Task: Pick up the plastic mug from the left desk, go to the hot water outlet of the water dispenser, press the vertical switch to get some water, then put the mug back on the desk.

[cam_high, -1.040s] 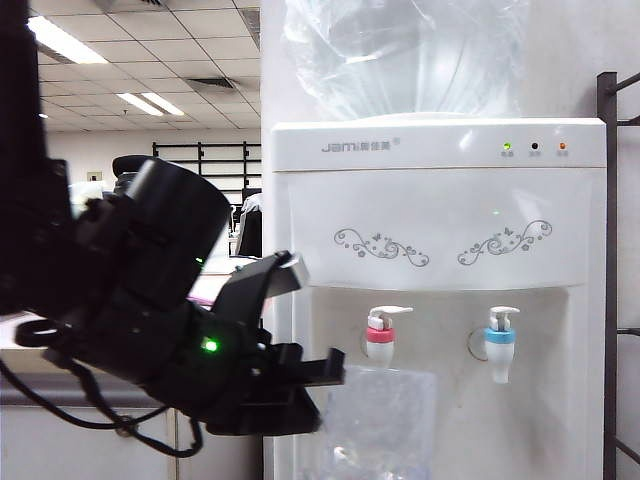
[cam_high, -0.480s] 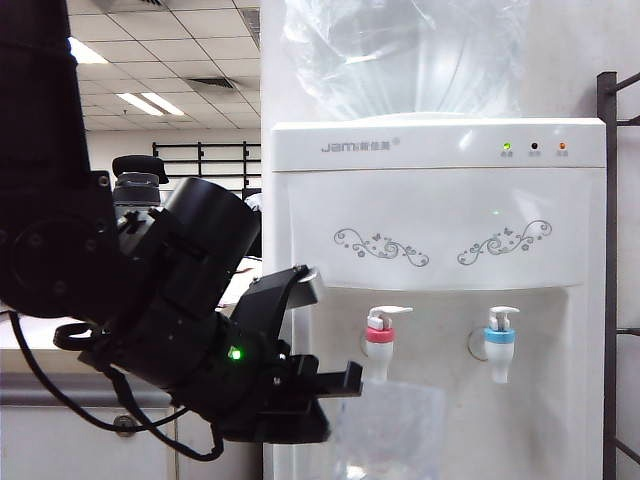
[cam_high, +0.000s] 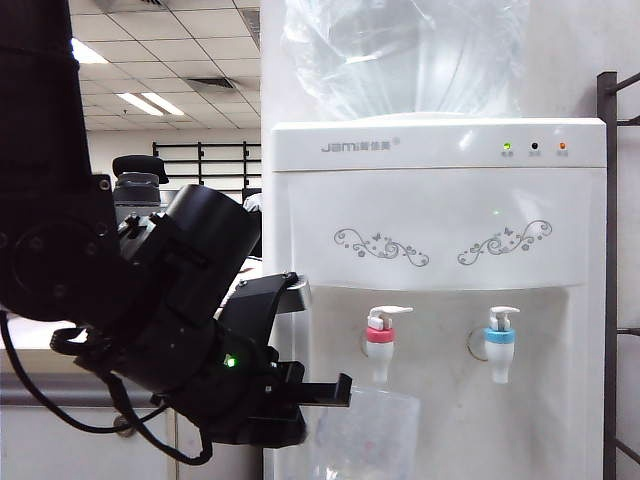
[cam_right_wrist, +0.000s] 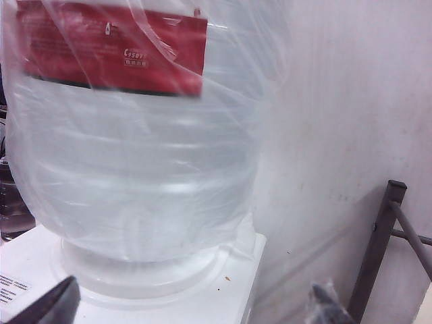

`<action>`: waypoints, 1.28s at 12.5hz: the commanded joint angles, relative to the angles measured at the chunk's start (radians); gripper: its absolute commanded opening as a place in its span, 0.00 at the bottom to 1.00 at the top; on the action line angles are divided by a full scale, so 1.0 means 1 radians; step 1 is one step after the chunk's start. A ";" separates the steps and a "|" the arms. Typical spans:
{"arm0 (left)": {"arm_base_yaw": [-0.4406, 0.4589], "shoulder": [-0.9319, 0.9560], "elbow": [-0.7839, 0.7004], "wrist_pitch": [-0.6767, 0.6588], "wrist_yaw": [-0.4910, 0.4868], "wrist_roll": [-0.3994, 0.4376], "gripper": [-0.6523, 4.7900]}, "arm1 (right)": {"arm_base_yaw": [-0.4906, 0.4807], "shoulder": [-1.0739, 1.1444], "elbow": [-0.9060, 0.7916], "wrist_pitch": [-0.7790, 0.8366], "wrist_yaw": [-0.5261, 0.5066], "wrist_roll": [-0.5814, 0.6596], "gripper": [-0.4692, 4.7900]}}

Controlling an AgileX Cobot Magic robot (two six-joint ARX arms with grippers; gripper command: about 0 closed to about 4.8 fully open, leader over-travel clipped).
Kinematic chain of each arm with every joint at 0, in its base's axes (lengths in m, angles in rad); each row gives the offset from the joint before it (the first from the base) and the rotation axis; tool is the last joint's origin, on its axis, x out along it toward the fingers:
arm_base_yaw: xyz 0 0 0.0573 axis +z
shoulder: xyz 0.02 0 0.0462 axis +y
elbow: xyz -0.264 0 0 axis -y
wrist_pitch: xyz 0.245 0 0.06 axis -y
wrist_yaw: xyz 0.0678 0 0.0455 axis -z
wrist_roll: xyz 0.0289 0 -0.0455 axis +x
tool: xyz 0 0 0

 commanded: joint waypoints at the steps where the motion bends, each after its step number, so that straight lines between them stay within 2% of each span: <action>1: -0.002 -0.005 0.023 0.014 -0.021 -0.006 0.11 | 0.000 -0.001 0.002 -0.001 0.000 -0.003 0.93; 8: -0.001 -0.006 0.087 0.020 -0.027 0.003 0.11 | 0.000 -0.001 0.002 -0.005 0.000 -0.003 0.93; 12: -0.001 -0.006 0.093 0.116 -0.024 0.085 0.11 | 0.000 -0.001 0.002 -0.007 0.000 -0.003 0.93; 16: -0.001 -0.006 0.099 0.143 -0.024 0.084 0.11 | 0.001 -0.001 0.002 -0.050 0.000 -0.003 0.93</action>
